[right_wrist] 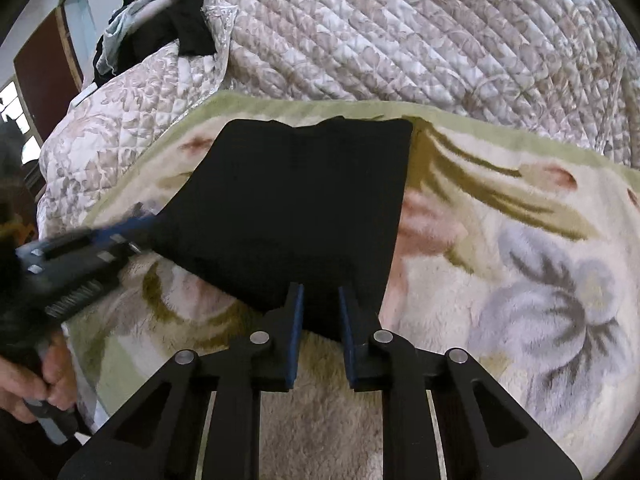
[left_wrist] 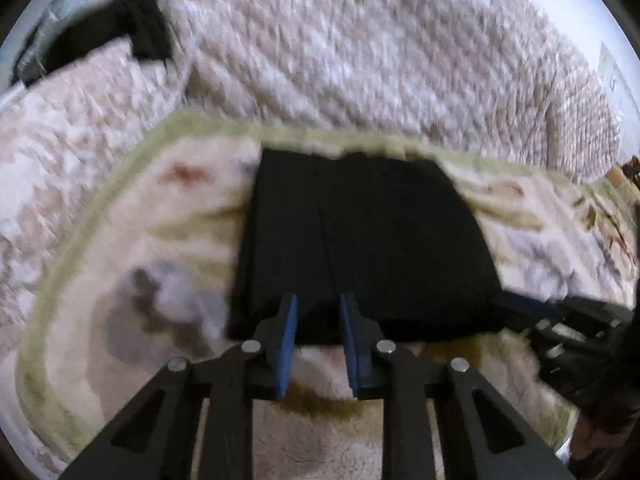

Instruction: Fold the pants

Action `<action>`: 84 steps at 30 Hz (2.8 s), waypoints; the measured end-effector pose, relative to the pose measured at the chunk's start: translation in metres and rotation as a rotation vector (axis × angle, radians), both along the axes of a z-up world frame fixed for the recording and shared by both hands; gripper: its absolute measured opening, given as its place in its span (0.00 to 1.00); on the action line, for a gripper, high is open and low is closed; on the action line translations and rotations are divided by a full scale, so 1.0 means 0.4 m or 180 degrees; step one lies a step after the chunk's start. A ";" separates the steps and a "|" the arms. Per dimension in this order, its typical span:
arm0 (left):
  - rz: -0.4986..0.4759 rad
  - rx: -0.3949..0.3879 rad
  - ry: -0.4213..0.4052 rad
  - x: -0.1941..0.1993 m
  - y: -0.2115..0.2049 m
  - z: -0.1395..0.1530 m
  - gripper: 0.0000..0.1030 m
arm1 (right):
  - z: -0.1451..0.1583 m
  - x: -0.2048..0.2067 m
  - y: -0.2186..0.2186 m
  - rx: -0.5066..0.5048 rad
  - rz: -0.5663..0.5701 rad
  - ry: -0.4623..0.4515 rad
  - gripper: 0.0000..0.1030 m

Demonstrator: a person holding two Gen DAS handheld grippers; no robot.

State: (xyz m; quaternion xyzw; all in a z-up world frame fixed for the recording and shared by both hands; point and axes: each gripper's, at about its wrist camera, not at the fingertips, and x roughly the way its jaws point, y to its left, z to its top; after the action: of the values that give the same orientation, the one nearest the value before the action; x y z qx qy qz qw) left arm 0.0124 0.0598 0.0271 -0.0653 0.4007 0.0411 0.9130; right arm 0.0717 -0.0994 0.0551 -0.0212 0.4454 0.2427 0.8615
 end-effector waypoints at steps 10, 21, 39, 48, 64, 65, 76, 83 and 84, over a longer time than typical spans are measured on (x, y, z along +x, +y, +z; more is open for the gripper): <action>-0.0004 0.0023 0.0076 -0.030 -0.005 -0.005 0.22 | 0.043 -0.008 -0.001 0.0015 0.0020 -0.0066 0.17; -0.0004 -0.0071 -0.0040 -0.017 0.001 0.062 0.28 | 0.076 -0.005 -0.002 0.0010 0.0026 -0.0162 0.17; -0.0136 -0.0087 0.0210 0.341 0.065 0.007 0.33 | -0.024 0.412 0.007 0.0084 -0.0241 0.0316 0.18; -0.0040 0.0052 0.0107 0.169 0.008 0.042 0.51 | 0.045 0.187 -0.027 0.0032 -0.0147 0.0201 0.29; -0.0027 0.0064 0.0287 -0.057 -0.057 -0.060 0.61 | -0.035 -0.044 -0.024 -0.0206 -0.0082 0.0345 0.42; -0.0023 0.0050 0.0285 -0.057 -0.056 -0.062 0.62 | -0.037 -0.041 -0.023 -0.0196 -0.0087 0.0328 0.43; -0.0019 0.0129 0.0334 -0.041 -0.068 -0.066 0.71 | -0.048 -0.035 -0.018 -0.0165 -0.0080 0.0274 0.48; -0.0032 0.0106 0.0323 -0.040 -0.066 -0.066 0.73 | -0.047 -0.031 -0.016 -0.0192 -0.0074 0.0261 0.48; -0.0032 0.0095 0.0322 -0.040 -0.065 -0.066 0.73 | -0.047 -0.030 -0.016 -0.0188 -0.0076 0.0268 0.48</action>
State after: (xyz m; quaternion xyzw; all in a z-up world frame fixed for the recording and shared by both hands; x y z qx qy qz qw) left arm -0.0034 0.0337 0.0006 -0.0475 0.4460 0.0458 0.8926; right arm 0.0598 -0.1056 0.0364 -0.0310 0.4885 0.2198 0.8439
